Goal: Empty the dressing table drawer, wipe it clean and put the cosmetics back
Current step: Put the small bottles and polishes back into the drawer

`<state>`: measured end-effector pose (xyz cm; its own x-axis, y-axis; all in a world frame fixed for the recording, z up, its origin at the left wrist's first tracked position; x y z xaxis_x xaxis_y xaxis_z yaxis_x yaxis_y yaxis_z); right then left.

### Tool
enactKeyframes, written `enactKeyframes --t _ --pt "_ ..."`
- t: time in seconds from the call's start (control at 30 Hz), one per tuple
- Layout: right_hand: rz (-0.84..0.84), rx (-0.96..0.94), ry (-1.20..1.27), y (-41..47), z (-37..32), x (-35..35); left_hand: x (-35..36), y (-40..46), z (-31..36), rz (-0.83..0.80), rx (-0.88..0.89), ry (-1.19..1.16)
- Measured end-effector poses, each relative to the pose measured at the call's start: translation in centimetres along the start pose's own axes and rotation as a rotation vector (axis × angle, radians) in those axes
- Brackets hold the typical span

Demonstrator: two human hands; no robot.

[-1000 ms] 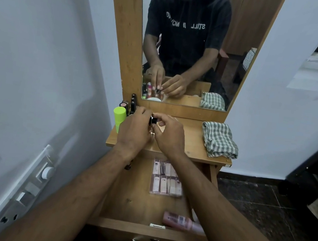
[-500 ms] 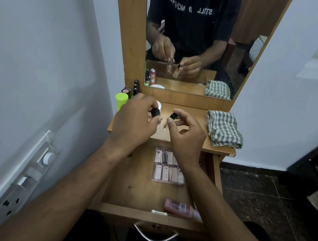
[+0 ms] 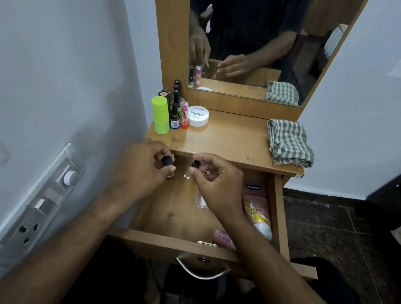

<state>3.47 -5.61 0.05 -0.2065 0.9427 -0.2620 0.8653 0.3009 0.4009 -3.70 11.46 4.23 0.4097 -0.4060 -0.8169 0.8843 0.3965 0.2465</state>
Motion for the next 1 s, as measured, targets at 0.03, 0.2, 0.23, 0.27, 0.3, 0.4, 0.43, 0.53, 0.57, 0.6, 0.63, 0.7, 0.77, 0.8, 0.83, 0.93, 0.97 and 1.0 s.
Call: enactKeyframes --t 0.03,0.2,0.23,0.27,0.3,0.4,0.43,0.53,0.57,0.6,0.63,0.7,0.77,0.8,0.83,0.93,0.97,1.0 --pt "-0.025 0.020 -0.019 -0.3 0.2 0.2 0.4 -0.1 -0.5 -0.008 -0.018 0.035" --pt "-0.161 0.069 -0.089 -0.9 1.0 0.9 2.1 0.1 -2.3 -0.024 -0.037 0.172" --pt "-0.176 0.055 -0.102 -1.0 1.1 1.1 2.3 0.2 -2.5 -0.030 -0.033 0.204" --pt "-0.185 0.038 -0.117 -1.1 1.2 1.3 2.5 0.3 -2.6 -0.031 -0.030 0.230" --pt "-0.198 0.018 -0.139 -1.2 1.3 1.5 2.7 0.4 -2.7 -0.028 -0.028 0.251" --pt "-0.249 -0.041 -0.219 -1.4 1.4 2.1 3.0 0.5 -2.9 -0.018 -0.024 0.301" --pt "-0.259 -0.049 -0.236 -1.4 1.4 2.2 3.2 0.6 -2.8 -0.019 -0.019 0.318" --pt "-0.276 -0.061 -0.258 -1.6 1.5 2.2 3.7 0.8 -2.8 -0.013 -0.011 0.340" --pt "-0.276 -0.061 -0.262 -1.6 1.5 2.2 3.9 0.9 -2.8 -0.012 -0.012 0.336" --pt "-0.273 -0.056 -0.261 -1.6 1.7 2.1 4.1 1.0 -2.9 -0.014 -0.014 0.334" --pt "-0.267 -0.043 -0.255 -1.6 1.8 2.0 4.3 1.1 -3.0 -0.020 -0.015 0.338" --pt "-0.262 0.001 -0.239 -1.6 2.0 1.7 4.7 1.2 -3.4 -0.030 -0.015 0.345" --pt "-0.269 0.052 -0.222 -1.6 2.2 1.7 5.0 1.1 -3.6 -0.032 -0.016 0.344" --pt "-0.272 0.079 -0.210 -1.6 2.3 1.7 5.1 1.0 -3.7 -0.031 -0.015 0.342" --pt "-0.276 0.101 -0.199 -1.6 2.4 1.8 5.2 1.0 -3.8 -0.030 -0.013 0.337" --pt "-0.298 0.142 -0.196 -1.6 2.7 2.3 5.4 1.0 -4.1 -0.031 -0.013 0.285" --pt "-0.309 0.143 -0.204 -1.6 2.7 2.6 5.5 1.0 -4.2 -0.034 -0.015 0.261" --pt "-0.320 0.132 -0.214 -1.5 2.6 3.0 5.5 1.0 -4.3 -0.036 -0.018 0.241"
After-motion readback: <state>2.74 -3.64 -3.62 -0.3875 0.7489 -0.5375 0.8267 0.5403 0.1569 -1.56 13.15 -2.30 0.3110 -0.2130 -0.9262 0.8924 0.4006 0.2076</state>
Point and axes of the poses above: each hand's wrist, its own y-axis towards the middle knuckle, its own x-axis out of the palm, z = x × y, the point moved 4 cm from there along y, towards the middle knuckle
